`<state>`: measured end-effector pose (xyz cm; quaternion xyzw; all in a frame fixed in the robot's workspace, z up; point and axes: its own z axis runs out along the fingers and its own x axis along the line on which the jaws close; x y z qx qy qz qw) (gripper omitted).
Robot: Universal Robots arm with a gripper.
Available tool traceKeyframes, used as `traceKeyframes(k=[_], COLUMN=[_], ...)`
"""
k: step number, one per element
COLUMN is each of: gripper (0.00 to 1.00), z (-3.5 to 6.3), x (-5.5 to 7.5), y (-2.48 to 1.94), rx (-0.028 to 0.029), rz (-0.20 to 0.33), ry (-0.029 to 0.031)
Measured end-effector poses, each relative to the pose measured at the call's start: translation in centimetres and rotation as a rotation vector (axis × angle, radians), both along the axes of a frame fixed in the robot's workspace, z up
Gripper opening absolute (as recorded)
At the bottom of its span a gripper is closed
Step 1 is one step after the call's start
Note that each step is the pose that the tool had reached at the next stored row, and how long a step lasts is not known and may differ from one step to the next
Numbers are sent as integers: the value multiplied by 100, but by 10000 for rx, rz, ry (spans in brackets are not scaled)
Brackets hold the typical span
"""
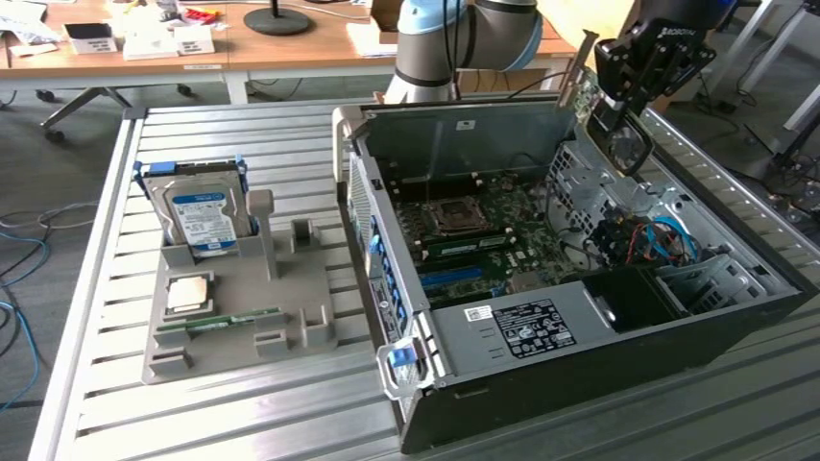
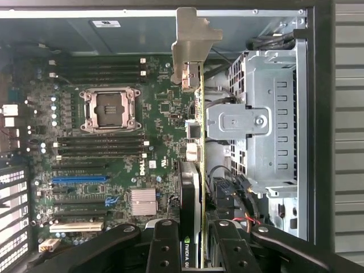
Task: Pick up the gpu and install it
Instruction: 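Pick up the gpu and move the gpu toward the slot, then insert the gpu into the slot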
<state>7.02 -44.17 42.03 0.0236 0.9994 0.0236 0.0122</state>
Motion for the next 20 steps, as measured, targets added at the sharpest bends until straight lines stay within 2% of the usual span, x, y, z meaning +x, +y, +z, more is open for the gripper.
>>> traceKeyframes(k=[5,13,20], gripper=[27,27,27], z=[-4,-89,-92], x=[0,0,0], y=[0,0,0], rx=[2,-1,1], rz=[0,-1,0], ry=[0,0,0])
